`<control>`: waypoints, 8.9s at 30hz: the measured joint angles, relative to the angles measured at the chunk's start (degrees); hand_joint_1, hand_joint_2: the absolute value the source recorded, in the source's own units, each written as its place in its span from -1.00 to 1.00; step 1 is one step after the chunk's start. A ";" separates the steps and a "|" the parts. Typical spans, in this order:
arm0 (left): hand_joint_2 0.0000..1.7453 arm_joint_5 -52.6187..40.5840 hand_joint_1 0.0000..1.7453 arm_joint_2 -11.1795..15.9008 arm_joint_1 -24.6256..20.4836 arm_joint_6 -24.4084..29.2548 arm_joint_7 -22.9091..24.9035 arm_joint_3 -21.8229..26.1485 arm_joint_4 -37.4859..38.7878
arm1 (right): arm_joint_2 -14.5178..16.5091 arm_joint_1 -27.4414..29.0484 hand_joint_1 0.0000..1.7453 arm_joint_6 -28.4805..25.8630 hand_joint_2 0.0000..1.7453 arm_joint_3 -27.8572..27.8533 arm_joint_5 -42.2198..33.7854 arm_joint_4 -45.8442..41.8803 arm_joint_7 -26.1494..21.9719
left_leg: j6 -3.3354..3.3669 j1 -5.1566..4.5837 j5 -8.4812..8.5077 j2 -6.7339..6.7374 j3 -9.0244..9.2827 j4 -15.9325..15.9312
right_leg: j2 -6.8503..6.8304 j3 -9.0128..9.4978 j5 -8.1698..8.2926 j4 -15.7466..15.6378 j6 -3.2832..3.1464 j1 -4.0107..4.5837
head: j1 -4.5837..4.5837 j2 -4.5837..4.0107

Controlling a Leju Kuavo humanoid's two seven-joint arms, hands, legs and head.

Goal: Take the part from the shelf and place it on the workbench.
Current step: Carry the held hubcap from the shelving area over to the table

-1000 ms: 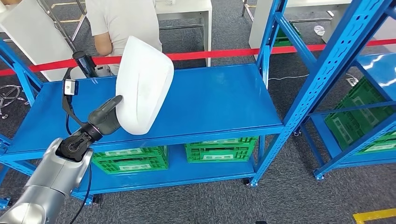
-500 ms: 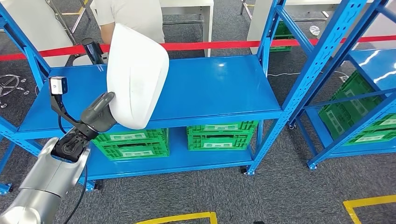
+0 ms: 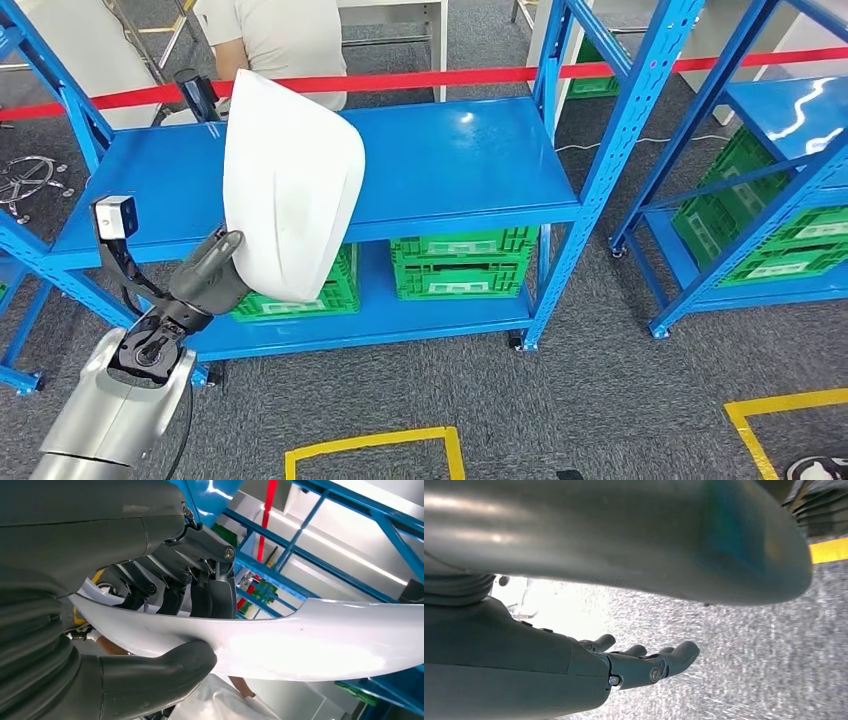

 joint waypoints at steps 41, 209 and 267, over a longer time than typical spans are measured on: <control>1.00 1.79 1.00 6.78 21.08 -2.92 -4.19 9.90 -20.76 | -0.50 0.15 -1.00 2.06 -1.00 -1.92 2.72 -0.12 -4.52 | 4.51 -1.12 4.30 0.37 -1.26 -7.54 | 0.03 -3.25 -10.91 13.91 2.12 0.38 | -0.21 0.00; 1.00 -1.13 1.00 8.30 27.90 -2.09 -9.54 31.33 -32.36 | 1.61 0.73 -1.00 4.73 -1.00 -3.29 5.28 -0.29 -6.63 | -0.20 -0.18 -2.28 -0.61 -9.41 7.23 | -1.25 6.65 -5.56 -0.80 -1.34 0.64 | -0.44 0.00; 1.00 -12.08 1.00 3.43 25.09 -1.75 -14.06 30.35 -30.33 | -0.23 -0.02 -1.00 6.69 -1.00 -3.76 9.19 -0.38 -9.43 | 1.19 -0.45 3.44 -5.17 -4.65 -3.67 | 1.72 5.97 -3.96 -1.28 -1.13 1.44 | 1.08 0.00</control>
